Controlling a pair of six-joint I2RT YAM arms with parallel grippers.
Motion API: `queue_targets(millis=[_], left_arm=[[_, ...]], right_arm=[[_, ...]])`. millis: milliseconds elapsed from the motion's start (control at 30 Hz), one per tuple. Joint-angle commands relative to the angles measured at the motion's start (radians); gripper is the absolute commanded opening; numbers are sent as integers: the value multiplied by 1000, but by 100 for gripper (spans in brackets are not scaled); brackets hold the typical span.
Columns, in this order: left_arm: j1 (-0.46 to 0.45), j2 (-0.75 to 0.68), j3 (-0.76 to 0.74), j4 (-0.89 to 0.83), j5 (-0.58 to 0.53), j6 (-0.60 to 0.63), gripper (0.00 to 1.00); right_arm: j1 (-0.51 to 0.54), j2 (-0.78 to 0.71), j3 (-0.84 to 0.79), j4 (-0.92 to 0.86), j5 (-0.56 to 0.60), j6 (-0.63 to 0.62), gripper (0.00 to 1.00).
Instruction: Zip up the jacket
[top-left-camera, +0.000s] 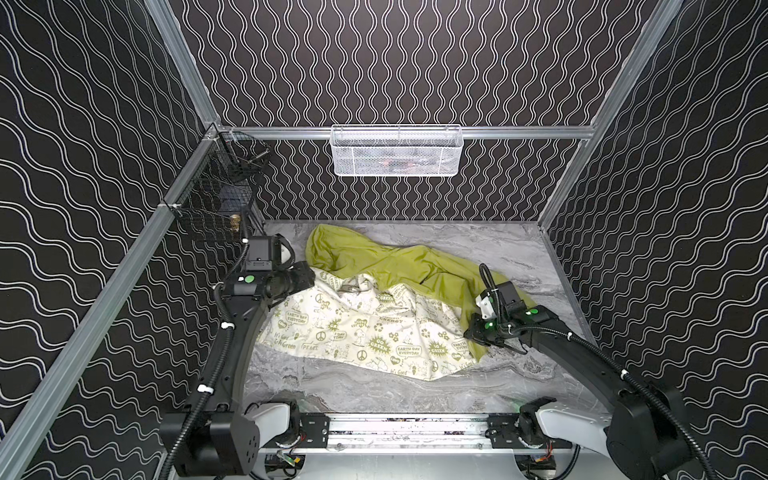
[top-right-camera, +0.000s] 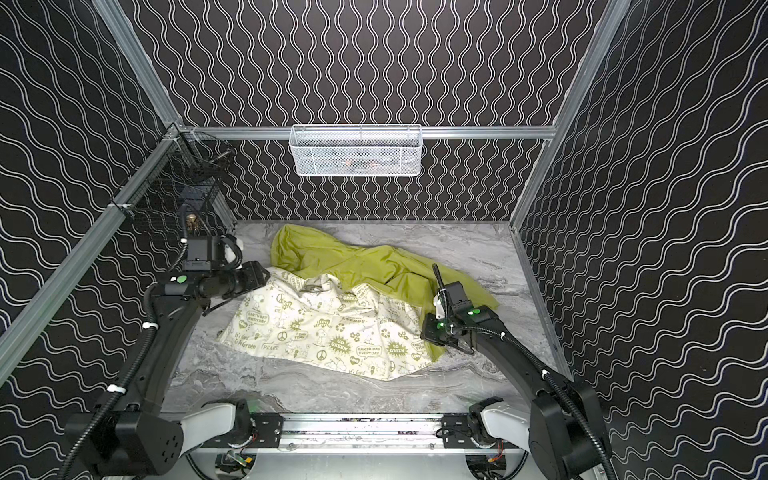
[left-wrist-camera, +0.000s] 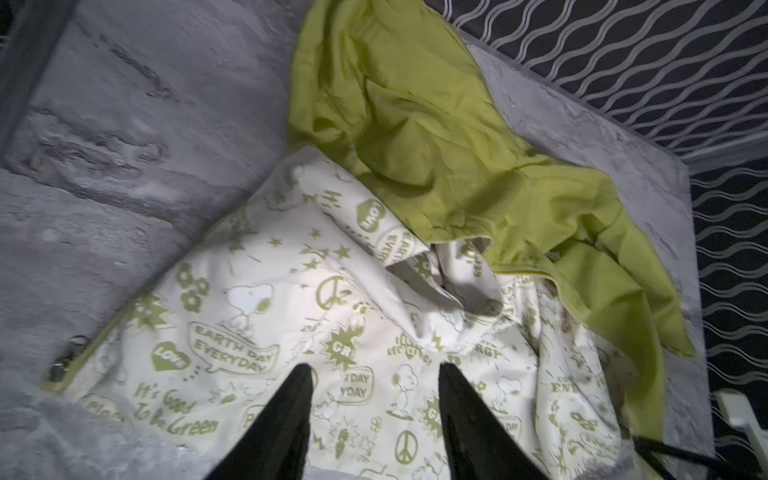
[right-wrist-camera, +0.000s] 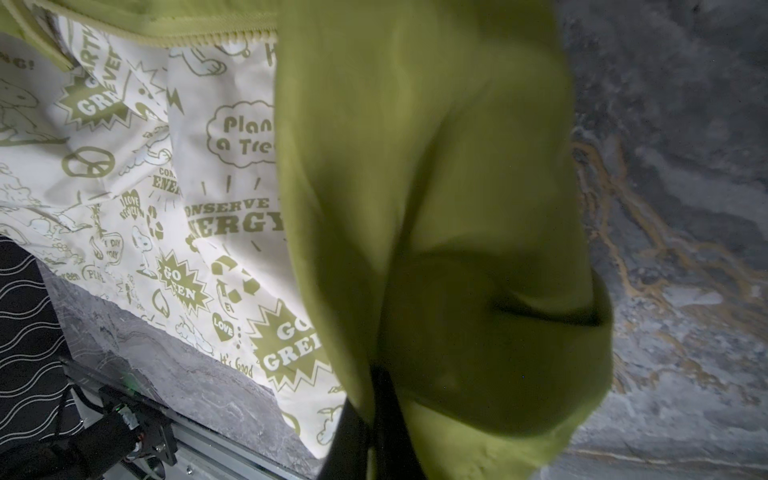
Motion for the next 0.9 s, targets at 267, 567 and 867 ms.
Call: queue_targets(millis=[267, 567, 867], left_arm=[[-452, 123, -320, 731, 87, -555, 58], [-469, 378, -414, 1074, 10, -711, 57], [-484, 541, -353, 1238, 7, -787, 54]], right_arm=[[2, -12, -18, 68, 24, 48, 0], [2, -40, -56, 69, 23, 55, 0], [1, -37, -69, 80, 12, 61, 0]])
